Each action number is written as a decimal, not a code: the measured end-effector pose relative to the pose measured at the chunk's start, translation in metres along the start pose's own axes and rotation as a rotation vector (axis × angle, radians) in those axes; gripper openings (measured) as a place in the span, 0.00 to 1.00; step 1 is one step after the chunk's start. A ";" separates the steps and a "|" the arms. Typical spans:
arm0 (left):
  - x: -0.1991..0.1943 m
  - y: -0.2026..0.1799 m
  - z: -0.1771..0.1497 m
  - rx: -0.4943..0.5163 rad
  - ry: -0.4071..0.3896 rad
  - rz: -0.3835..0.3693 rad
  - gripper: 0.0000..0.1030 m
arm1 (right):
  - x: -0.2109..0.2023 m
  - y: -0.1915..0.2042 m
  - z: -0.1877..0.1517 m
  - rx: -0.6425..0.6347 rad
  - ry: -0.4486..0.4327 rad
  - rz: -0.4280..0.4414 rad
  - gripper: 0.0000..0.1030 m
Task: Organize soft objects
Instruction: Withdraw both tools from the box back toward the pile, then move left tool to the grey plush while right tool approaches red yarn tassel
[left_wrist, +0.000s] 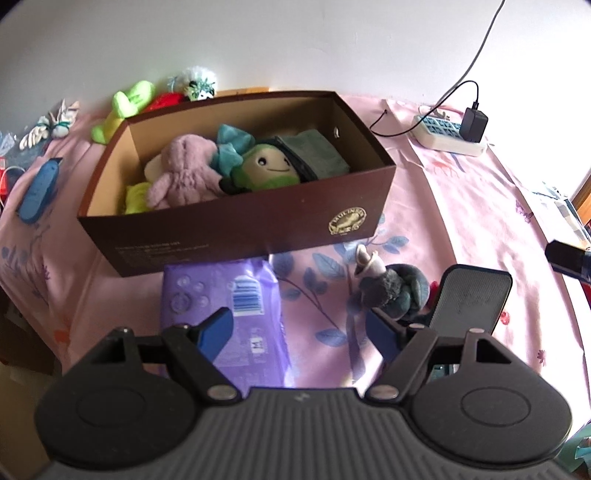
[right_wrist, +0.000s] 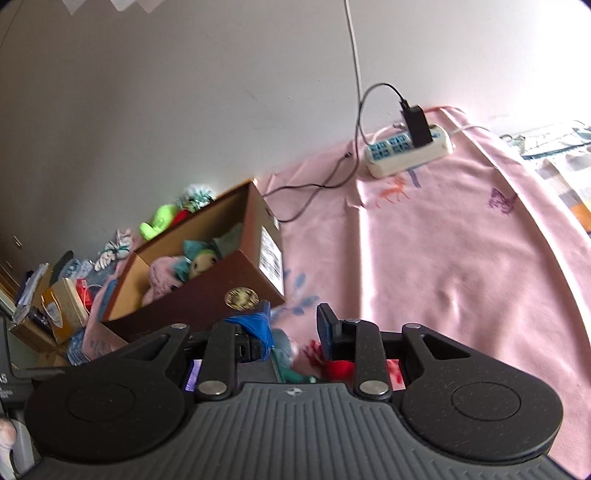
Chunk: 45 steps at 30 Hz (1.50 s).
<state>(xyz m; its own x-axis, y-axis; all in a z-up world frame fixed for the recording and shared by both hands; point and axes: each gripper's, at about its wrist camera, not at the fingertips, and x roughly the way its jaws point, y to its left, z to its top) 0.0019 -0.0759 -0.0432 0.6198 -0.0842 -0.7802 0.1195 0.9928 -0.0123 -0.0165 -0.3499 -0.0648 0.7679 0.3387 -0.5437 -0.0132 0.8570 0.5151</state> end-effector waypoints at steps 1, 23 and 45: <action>0.001 -0.002 0.000 0.003 0.002 0.005 0.76 | 0.000 -0.002 -0.002 0.001 0.008 -0.005 0.09; 0.015 -0.015 -0.001 0.005 0.059 0.010 0.76 | 0.015 -0.026 -0.026 0.003 0.099 -0.049 0.09; 0.039 0.006 0.024 -0.121 0.112 -0.056 0.78 | 0.028 -0.042 -0.031 -0.049 0.141 -0.091 0.10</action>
<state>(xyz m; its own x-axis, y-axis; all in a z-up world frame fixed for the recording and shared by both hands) 0.0451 -0.0753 -0.0591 0.5234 -0.1359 -0.8412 0.0529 0.9905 -0.1271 -0.0146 -0.3649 -0.1222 0.6700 0.3074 -0.6758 0.0178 0.9034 0.4285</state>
